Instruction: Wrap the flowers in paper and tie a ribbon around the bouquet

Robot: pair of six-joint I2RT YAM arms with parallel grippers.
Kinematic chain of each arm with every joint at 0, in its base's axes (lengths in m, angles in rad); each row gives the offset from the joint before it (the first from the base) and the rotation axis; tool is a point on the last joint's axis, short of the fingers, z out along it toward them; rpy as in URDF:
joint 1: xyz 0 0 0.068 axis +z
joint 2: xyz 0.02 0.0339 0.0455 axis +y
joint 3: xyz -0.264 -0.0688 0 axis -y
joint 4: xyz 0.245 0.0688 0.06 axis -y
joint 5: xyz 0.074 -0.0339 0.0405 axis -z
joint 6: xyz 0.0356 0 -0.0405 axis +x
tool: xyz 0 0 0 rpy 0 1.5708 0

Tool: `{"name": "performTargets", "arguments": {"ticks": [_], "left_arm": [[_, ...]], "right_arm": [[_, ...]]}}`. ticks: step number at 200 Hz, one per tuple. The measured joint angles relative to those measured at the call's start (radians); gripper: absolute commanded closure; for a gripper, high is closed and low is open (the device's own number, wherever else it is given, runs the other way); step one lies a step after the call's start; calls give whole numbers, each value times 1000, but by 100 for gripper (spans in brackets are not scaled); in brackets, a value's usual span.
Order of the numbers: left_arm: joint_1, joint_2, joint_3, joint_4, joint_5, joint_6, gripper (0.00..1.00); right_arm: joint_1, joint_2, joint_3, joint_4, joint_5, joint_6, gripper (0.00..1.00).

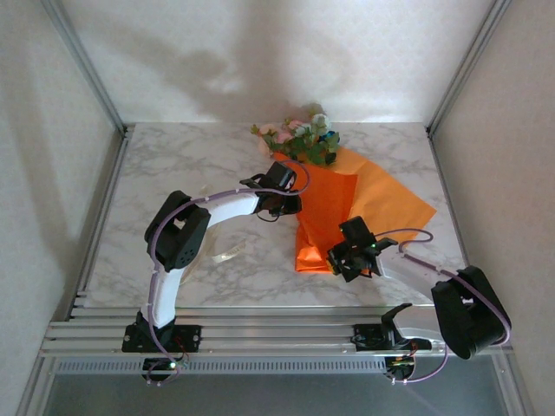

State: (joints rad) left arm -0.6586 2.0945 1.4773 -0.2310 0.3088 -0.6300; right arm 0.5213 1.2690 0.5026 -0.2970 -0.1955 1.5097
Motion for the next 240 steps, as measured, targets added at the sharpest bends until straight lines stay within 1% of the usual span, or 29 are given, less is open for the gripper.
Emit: {"name": "performTargets", "arguments": {"ticks": [17, 28, 34, 36, 39, 55, 67, 79, 91, 111, 125, 183, 240], "left_arm": [[-2, -7, -6, -3, -15, 5, 52], [-4, -32, -34, -3, -31, -5, 46], [-6, -59, -62, 1, -37, -7, 44], [-6, -71, -74, 0, -40, -6, 42], [-8, -89, -93, 3, -42, -9, 41], [-18, -212, -205, 10, -46, -24, 42], [-42, -312, -285, 28, -40, -30, 44], [-85, -389, -344, 52, -17, -42, 48], [-138, -422, -385, 86, 13, -52, 51], [-216, -417, -446, 130, 57, -60, 51], [-242, -399, -476, 131, 74, -69, 51], [-250, -350, -504, 153, 76, -87, 51], [-268, -294, -503, 144, 54, -88, 60]], "right_arm": [[0, 16, 29, -14, 11, -15, 100], [-1, 25, 54, -25, 17, -28, 100], [-1, 26, 63, -27, 19, -32, 100], [-1, 26, 65, -27, 20, -33, 100], [-1, 26, 68, -27, 20, -34, 100], [-2, 26, 72, -29, 19, -37, 100], [-3, 26, 72, -37, 19, -39, 100], [-6, 25, 72, -41, 19, -43, 100], [-13, 25, 72, -47, 19, -50, 100], [-33, 24, 72, -61, 18, -64, 100], [-44, 23, 72, -63, 15, -76, 100], [-51, 24, 71, -58, 8, -86, 100], [-54, 24, 67, -55, -9, -87, 100]]}}
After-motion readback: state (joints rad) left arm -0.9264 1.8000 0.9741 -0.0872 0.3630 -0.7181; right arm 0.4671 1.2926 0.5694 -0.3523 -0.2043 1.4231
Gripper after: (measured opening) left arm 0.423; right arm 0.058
